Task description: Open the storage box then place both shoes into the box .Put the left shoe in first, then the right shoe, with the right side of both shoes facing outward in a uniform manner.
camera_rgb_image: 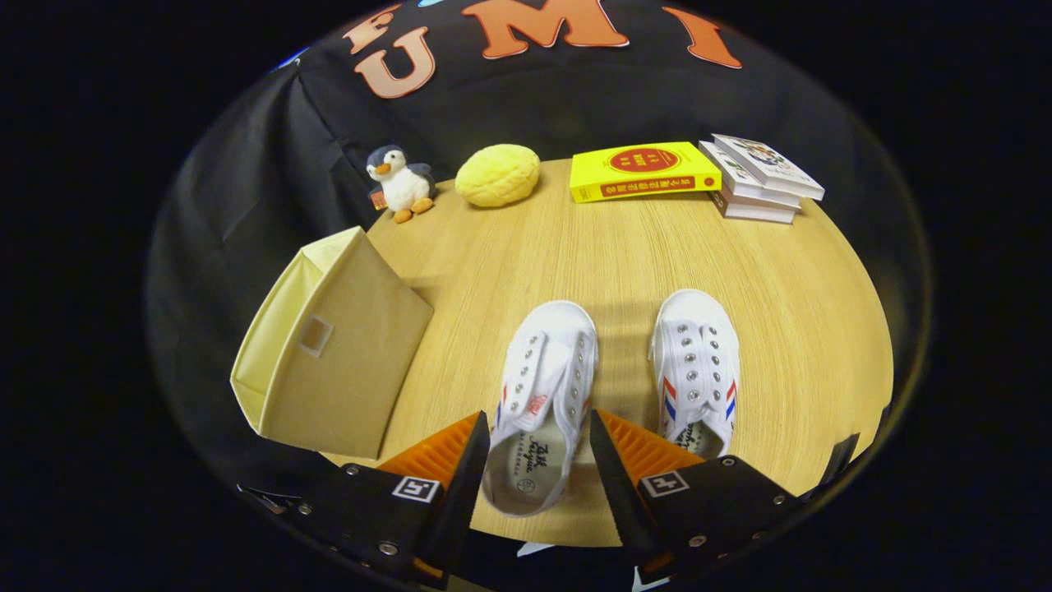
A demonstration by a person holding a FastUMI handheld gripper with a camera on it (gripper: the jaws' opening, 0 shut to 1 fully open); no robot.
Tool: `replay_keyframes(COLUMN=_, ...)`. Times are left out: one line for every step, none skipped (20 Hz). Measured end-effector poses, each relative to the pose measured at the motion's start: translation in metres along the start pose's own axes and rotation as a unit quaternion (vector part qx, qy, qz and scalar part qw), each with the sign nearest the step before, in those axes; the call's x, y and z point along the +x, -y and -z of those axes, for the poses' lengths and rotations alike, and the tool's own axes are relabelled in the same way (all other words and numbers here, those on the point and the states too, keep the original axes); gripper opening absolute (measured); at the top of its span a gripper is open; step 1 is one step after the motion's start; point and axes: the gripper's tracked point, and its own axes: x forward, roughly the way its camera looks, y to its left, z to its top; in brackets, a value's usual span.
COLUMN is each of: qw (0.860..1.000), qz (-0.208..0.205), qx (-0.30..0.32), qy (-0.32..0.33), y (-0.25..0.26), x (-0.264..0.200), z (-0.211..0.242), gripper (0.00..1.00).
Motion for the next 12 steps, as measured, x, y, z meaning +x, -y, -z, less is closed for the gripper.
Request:
replay_keyframes(qw=1.000, qz=0.005, qx=-0.002, qy=-0.004, y=0.006, x=0.003, z=0.006, gripper=0.72)
replay_keyframes(qw=1.000, qz=0.013, qx=-0.004, qy=-0.006, y=0.012, x=0.007, z=0.010, gripper=0.71)
replay_keyframes(qw=1.000, qz=0.018, qx=-0.006, qy=-0.011, y=0.016, x=0.012, z=0.014, gripper=0.69)
replay_keyframes(qw=1.000, qz=0.022, qx=-0.008, qy=-0.008, y=0.018, x=0.017, z=0.014, gripper=0.66)
replay_keyframes(qw=1.000, qz=0.022, qx=-0.015, qy=-0.008, y=0.019, x=0.023, z=0.013, gripper=0.63)
replay_keyframes(qw=0.999, qz=0.022, qx=-0.023, qy=-0.009, y=0.019, x=0.029, z=0.015, gripper=0.61)
replay_keyframes(qw=0.999, qz=0.019, qx=-0.031, qy=-0.010, y=0.017, x=0.033, z=0.016, gripper=0.56)
replay_keyframes(qw=0.999, qz=0.015, qx=-0.039, qy=-0.008, y=0.014, x=0.038, z=0.016, gripper=0.52)
replay_keyframes(qw=0.998, qz=0.017, qx=-0.053, qy=-0.005, y=0.013, x=0.045, z=0.019, gripper=0.47)
replay_keyframes(qw=0.997, qz=0.027, qx=-0.078, qy=-0.008, y=0.015, x=0.047, z=0.023, gripper=0.43)
replay_keyframes(qw=0.994, qz=0.036, qx=-0.104, qy=-0.008, y=0.017, x=0.047, z=0.027, gripper=0.38)
replay_keyframes(qw=0.992, qz=0.037, qx=-0.122, qy=-0.006, y=0.017, x=0.046, z=0.029, gripper=0.37)
